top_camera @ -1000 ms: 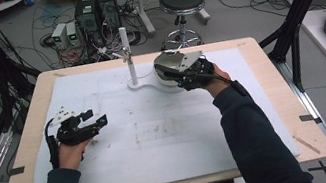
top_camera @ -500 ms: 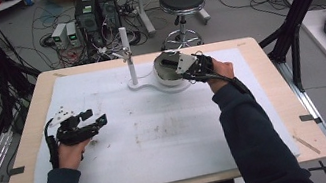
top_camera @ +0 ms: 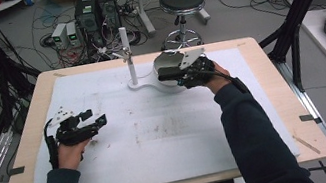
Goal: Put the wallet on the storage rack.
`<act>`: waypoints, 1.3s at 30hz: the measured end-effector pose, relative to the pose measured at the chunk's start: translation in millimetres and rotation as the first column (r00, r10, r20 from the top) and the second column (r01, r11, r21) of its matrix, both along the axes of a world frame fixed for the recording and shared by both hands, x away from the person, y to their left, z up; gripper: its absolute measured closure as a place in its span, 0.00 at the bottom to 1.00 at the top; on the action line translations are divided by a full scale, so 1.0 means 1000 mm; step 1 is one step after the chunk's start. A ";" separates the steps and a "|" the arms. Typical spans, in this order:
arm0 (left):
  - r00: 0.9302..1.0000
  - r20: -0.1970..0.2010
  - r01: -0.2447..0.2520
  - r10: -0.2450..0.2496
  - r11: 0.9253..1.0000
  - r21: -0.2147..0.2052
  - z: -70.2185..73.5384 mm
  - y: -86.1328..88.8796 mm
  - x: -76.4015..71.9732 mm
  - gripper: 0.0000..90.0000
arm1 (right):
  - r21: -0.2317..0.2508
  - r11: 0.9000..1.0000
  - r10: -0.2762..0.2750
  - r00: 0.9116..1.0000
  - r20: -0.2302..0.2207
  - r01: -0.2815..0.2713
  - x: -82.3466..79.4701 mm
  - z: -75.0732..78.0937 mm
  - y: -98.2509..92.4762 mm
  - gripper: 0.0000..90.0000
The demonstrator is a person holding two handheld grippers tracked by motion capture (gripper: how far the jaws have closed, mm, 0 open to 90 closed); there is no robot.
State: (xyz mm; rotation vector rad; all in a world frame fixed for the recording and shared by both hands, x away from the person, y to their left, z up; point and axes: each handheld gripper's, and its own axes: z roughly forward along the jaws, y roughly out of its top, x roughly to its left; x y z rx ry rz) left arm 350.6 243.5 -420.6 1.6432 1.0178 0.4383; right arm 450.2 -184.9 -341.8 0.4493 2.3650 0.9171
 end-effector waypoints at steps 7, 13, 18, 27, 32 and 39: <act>1.000 -0.001 0.001 -0.001 1.000 0.004 0.000 -0.001 0.000 0.33 | 0.149 0.988 -0.015 0.993 -0.121 0.033 -0.006 0.007 -0.017 0.40; 1.000 0.000 0.004 -0.004 1.000 0.006 0.000 -0.001 0.000 0.33 | 0.138 0.990 0.022 0.993 -0.114 -0.006 -0.016 0.014 -0.009 0.42; 1.000 0.002 0.001 -0.001 1.000 0.004 0.000 -0.001 -0.001 0.33 | 0.146 0.989 -0.015 0.997 -0.081 0.027 -0.015 0.003 -0.005 0.51; 1.000 0.003 -0.002 0.002 1.000 -0.002 0.001 0.000 -0.001 0.33 | 0.190 0.980 -0.036 0.996 -0.082 0.051 -0.022 0.008 -0.010 0.40; 1.000 0.010 0.002 -0.002 1.000 -0.002 0.001 0.000 0.000 0.33 | 0.269 0.957 -0.102 0.994 -0.050 0.112 -0.034 0.023 -0.033 0.33; 0.998 0.068 -0.006 0.006 1.000 -0.001 0.011 0.000 0.001 0.22 | 0.325 0.920 -0.204 0.976 -0.077 0.218 -0.060 0.015 -0.083 0.26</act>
